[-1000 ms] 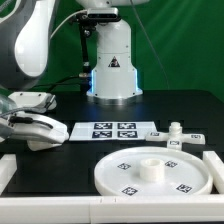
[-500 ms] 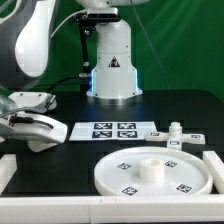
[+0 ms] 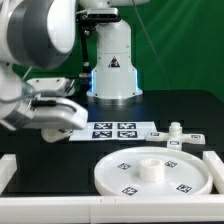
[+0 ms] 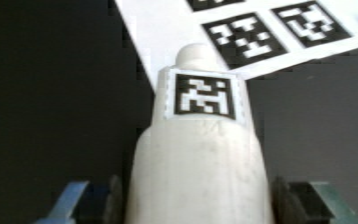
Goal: Assemble round table
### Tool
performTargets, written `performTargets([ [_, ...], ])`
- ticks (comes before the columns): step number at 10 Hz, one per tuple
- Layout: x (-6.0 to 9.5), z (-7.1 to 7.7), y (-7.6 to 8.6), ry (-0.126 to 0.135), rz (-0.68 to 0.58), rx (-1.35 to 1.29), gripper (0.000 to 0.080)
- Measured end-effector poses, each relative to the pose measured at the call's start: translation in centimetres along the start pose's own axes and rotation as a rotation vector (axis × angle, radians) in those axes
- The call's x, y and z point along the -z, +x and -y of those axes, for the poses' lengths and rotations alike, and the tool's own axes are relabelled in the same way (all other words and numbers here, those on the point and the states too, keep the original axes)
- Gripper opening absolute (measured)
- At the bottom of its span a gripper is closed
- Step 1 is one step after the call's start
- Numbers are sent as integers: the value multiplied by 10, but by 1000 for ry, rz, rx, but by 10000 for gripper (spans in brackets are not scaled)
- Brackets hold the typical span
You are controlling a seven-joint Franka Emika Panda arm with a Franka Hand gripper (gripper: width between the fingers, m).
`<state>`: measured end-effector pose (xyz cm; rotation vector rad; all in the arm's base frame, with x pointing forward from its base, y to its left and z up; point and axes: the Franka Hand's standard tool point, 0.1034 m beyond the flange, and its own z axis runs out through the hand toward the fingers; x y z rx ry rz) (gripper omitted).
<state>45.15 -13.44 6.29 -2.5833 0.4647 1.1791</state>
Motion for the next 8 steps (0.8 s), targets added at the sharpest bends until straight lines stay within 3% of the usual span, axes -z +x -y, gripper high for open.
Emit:
performTargets([
  [1, 8, 14, -9, -13, -27, 29, 403],
  [5, 17, 18, 3, -43, -294, 61, 403],
  [6, 24, 42, -1, -55, -394, 50, 403],
  [7, 36, 77, -15, -70, -486, 90, 403],
  [8, 46, 100, -27, -83, -543, 121, 403],
])
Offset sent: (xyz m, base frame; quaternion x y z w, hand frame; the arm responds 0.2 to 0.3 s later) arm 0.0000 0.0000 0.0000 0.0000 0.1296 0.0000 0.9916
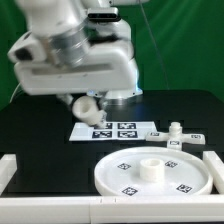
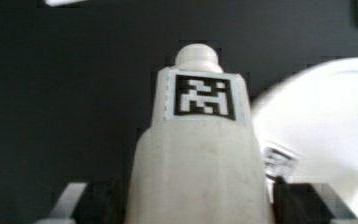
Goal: Assemble round table
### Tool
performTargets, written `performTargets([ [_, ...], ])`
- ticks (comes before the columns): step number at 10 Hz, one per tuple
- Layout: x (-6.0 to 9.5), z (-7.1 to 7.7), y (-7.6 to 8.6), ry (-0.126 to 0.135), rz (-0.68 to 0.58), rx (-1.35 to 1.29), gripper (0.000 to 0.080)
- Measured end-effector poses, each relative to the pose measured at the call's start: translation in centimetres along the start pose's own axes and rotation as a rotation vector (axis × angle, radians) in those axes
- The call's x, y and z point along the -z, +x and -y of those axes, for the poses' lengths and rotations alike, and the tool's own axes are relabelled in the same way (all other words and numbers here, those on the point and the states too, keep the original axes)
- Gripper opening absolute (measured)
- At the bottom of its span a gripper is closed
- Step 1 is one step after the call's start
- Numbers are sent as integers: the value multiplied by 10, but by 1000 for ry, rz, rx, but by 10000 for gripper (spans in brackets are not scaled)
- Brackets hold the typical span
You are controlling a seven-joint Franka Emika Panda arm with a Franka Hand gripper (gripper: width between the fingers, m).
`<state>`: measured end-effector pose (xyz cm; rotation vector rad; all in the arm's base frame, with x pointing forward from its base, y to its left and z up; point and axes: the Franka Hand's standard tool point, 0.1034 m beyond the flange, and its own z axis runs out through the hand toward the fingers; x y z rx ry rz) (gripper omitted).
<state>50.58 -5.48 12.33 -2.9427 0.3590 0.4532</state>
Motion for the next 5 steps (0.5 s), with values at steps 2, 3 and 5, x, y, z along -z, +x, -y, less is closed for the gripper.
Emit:
performTargets([
  [2, 14, 13, 7, -4, -172, 21, 403],
  [3, 10, 9, 5, -10, -228, 18, 403],
  [5, 12, 10, 13, -22, -342, 24, 403],
])
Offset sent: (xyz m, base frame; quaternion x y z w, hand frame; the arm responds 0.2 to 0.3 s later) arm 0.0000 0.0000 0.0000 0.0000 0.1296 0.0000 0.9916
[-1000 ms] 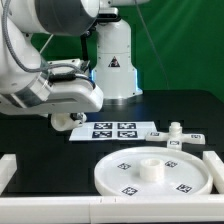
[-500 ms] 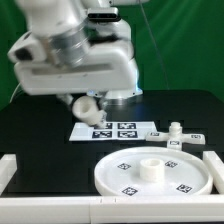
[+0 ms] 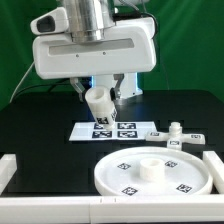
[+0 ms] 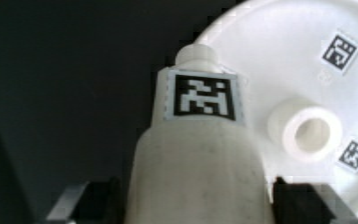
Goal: Assemble round table
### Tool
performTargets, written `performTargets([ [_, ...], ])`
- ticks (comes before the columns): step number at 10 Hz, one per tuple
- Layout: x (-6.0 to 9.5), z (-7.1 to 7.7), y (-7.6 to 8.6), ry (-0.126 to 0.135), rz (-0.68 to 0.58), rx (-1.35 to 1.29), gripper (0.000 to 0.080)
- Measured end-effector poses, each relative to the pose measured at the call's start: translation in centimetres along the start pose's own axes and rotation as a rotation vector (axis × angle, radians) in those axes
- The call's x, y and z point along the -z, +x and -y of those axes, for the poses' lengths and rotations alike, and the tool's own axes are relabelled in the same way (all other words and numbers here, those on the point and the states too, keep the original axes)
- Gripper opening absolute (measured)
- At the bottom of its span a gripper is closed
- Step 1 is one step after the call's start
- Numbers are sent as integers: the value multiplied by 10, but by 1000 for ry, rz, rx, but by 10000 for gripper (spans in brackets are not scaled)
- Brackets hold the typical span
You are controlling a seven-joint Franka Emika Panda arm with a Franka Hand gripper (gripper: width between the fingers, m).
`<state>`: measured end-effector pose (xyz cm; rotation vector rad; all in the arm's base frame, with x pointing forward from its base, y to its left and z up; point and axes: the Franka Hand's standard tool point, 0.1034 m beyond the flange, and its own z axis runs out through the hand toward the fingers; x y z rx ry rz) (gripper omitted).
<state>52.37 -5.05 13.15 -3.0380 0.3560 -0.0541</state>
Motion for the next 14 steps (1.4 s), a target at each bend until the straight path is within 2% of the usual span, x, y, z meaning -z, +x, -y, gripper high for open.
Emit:
performTargets([
  [1, -1, 3, 2, -9, -57, 5, 403],
  [2, 3, 22, 11, -25, -163, 24, 403],
  [4, 14, 72, 23, -4, -335, 63, 403],
  [5, 15, 78, 23, 5, -405, 64, 403],
  [7, 12, 76, 22, 3, -537, 76, 403],
  [9, 9, 78, 20, 2, -503, 84, 403],
  [10, 1, 93, 14, -3, -490, 134, 403],
  [11, -8, 104, 11, -21, -477, 211, 403],
  [12, -16, 108, 8, -33, -486, 248, 403],
  [14, -16, 107, 8, -35, -483, 246, 403],
])
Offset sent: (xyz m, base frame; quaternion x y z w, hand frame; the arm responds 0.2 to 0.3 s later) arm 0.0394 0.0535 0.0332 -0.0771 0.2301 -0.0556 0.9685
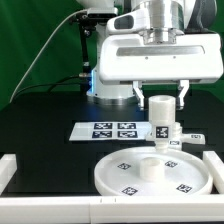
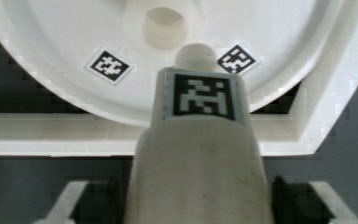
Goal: Assemble round table
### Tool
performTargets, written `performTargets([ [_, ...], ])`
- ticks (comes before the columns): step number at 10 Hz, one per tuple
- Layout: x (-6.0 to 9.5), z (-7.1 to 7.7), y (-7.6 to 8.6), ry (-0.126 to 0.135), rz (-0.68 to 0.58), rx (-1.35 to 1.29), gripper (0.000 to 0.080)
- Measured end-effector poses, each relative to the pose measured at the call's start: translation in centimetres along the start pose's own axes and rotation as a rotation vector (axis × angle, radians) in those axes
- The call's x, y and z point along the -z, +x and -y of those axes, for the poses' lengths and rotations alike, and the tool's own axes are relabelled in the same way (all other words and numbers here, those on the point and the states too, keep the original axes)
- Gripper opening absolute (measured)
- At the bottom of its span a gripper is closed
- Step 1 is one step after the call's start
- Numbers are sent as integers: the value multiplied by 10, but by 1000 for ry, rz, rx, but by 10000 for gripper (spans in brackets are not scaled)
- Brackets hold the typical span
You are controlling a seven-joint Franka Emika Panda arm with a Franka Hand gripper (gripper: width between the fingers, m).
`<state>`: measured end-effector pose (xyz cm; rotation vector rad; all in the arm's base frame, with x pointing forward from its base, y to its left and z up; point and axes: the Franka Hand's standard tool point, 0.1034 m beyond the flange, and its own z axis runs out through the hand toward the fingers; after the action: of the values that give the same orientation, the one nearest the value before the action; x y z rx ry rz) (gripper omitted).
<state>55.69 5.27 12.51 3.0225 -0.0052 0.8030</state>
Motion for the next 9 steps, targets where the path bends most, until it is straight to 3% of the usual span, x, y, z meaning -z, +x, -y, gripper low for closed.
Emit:
performTargets([
  [4, -12, -11, -14, -21, 5, 41, 403],
  [6, -13, -13, -13, -23, 5, 41, 403],
  [9, -16, -5, -17, -15, 12, 50, 403],
])
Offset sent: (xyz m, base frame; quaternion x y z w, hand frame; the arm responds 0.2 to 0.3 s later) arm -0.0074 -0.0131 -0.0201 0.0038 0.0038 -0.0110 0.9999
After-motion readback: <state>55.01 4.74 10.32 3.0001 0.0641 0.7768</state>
